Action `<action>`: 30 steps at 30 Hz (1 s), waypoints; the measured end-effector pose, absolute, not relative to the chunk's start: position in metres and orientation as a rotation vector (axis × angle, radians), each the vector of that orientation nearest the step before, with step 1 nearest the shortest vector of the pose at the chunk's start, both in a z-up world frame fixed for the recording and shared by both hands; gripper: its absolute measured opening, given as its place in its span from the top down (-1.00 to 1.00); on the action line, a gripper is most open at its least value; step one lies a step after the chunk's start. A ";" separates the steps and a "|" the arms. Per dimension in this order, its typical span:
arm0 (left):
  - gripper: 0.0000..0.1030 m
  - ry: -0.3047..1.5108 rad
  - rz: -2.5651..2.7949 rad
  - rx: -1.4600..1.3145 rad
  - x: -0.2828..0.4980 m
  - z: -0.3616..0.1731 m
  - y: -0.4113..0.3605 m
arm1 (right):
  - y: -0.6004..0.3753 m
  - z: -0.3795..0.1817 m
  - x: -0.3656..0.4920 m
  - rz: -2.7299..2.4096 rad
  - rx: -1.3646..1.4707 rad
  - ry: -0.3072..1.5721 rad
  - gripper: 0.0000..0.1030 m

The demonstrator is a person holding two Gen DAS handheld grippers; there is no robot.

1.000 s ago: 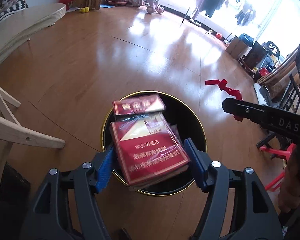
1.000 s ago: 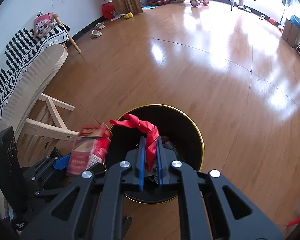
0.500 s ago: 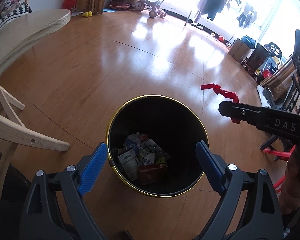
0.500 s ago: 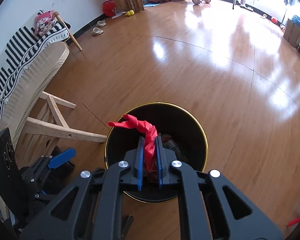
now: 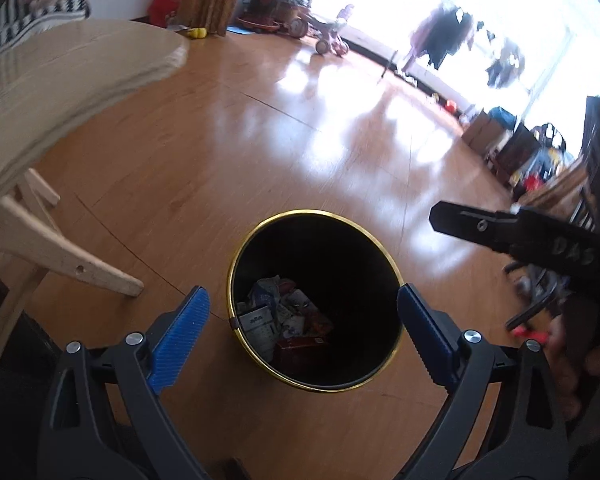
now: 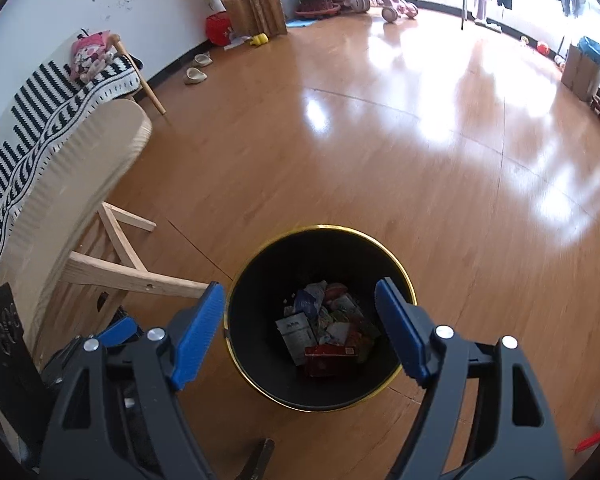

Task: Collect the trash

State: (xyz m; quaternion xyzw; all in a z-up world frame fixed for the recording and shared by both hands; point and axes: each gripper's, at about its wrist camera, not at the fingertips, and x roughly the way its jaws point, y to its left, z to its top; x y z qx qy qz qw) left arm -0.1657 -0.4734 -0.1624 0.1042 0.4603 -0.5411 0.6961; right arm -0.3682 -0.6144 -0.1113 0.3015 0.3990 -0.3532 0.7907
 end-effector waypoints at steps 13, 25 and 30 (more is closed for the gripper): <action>-0.87 0.885 -0.622 0.114 -0.031 -0.059 -0.227 | -0.517 -0.049 -0.230 -0.488 0.435 0.816 -0.66; -0.87 0.788 -0.029 0.022 0.005 -0.024 0.006 | -0.333 -0.011 -0.068 -0.048 0.219 0.791 -0.66; -0.87 0.806 0.063 -0.016 0.007 -0.025 0.053 | -0.278 -0.010 -0.040 0.058 0.187 0.802 -0.66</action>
